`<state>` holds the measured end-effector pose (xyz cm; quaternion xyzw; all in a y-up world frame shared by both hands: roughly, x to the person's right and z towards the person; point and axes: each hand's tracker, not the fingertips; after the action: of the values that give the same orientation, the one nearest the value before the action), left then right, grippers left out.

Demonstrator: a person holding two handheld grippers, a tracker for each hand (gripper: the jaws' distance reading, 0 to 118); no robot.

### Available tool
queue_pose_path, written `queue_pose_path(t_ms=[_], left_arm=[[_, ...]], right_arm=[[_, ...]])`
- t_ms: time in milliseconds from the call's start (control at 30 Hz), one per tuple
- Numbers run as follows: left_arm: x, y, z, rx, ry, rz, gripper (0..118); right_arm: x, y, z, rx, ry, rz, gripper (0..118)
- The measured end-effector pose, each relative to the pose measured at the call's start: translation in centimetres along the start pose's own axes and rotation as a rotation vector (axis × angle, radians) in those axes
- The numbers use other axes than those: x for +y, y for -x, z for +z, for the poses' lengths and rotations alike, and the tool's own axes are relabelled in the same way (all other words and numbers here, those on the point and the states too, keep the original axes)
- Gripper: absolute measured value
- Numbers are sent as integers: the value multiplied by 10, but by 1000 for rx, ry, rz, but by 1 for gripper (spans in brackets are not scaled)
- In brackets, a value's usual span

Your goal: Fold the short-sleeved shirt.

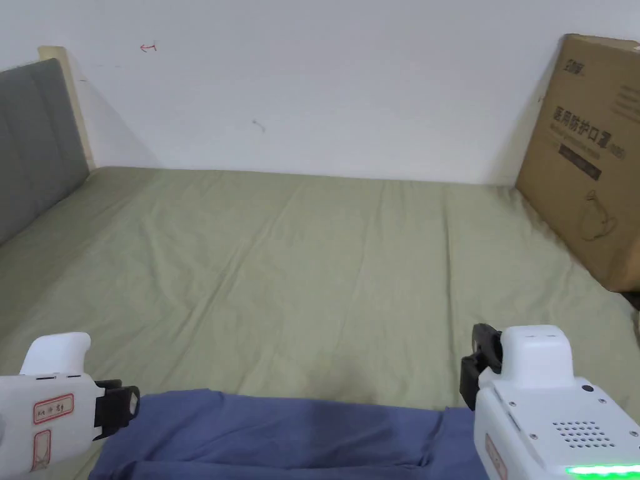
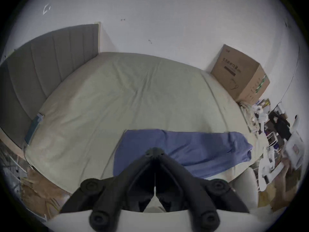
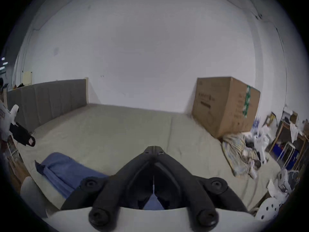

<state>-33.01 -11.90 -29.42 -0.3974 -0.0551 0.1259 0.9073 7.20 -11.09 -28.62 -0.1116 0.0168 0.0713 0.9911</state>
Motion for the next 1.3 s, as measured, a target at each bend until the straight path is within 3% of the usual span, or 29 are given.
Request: queue_pose_path(t_ms=[200,233,267,300,333,367,600,1000,1033,1067,1100,1133,1300], left_arm=[[-8,33,3,-31,1,79,0],[-10,41,1,-64,11,117,6],[-12,50,-2,-97,24,156,26],[-16,55,-4,-120,38,206,59],[-19,66,-10,-152,41,258,104],[-23,78,-19,-179,84,301,114],[-51,125,-84,-343,167,567,113],[-47,131,-145,-538,203,624,111],[-45,132,-146,-543,211,606,94],[-43,133,-147,-530,219,595,44],[-43,130,-156,-462,267,579,5],[-44,130,-162,-406,272,580,5],[-43,140,-153,-497,247,572,5]], right_arm=[[4,24,-16,69,12,-62,1],[4,26,-19,80,28,-79,1],[3,28,-21,84,35,-95,1],[2,30,-24,86,44,-106,1],[1,31,-28,87,55,-109,1],[0,33,-30,87,64,-112,1],[-7,43,-50,87,152,-136,1],[-13,65,-73,92,225,-114,1],[-13,67,-74,93,227,-113,1],[-13,68,-76,95,230,-115,1],[-13,69,-78,97,236,-117,1],[-13,71,-78,98,241,-118,1],[-15,74,-81,100,255,-121,1]])
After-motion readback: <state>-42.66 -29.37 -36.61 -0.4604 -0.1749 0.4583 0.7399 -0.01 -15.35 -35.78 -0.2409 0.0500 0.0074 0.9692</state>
